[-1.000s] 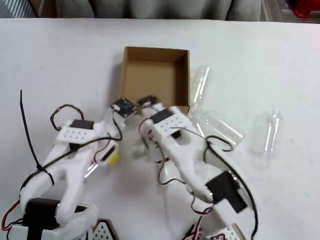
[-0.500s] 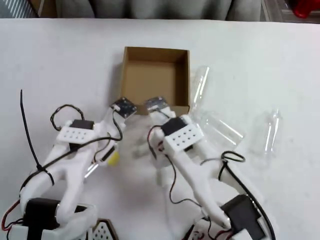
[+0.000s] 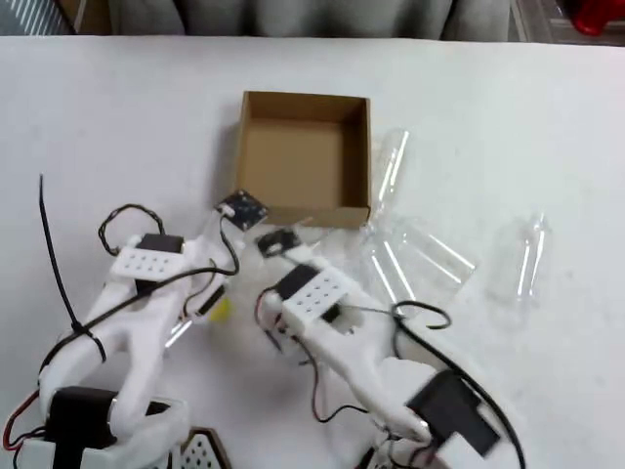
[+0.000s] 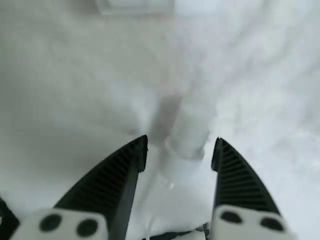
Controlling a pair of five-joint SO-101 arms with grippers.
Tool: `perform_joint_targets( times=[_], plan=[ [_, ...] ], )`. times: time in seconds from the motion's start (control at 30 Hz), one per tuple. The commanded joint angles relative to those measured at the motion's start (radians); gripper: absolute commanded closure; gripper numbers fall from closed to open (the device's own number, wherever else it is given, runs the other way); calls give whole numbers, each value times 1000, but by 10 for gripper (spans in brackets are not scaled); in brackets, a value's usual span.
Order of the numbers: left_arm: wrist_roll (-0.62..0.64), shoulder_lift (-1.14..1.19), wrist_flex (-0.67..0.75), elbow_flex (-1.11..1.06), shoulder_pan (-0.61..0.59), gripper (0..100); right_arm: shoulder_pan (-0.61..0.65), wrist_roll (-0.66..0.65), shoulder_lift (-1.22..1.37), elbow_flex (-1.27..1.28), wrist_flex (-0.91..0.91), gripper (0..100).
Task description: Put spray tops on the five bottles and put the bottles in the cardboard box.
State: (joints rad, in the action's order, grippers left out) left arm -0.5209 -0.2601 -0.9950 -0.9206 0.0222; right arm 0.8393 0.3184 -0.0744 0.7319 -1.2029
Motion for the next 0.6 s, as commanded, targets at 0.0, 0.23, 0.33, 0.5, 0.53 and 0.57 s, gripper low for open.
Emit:
perform_joint_targets(
  times=[0.0,0.23,0.33,0.5,0.53,0.57],
  plan=[
    [2,-8,5,28,7,980,50,15,65,-20,12,822],
    [2,-8,5,28,7,980,45,15,94,-72,7,954],
    [2,-8,5,28,8,980,2,15,94,-89,5,971],
    [2,-8,5,28,8,980,-64,14,94,-132,-54,987],
    [2,-8,5,28,8,980,-84,14,94,-160,-99,981],
    [2,-8,5,28,8,980,-108,2,94,-190,-142,979]
  ],
)
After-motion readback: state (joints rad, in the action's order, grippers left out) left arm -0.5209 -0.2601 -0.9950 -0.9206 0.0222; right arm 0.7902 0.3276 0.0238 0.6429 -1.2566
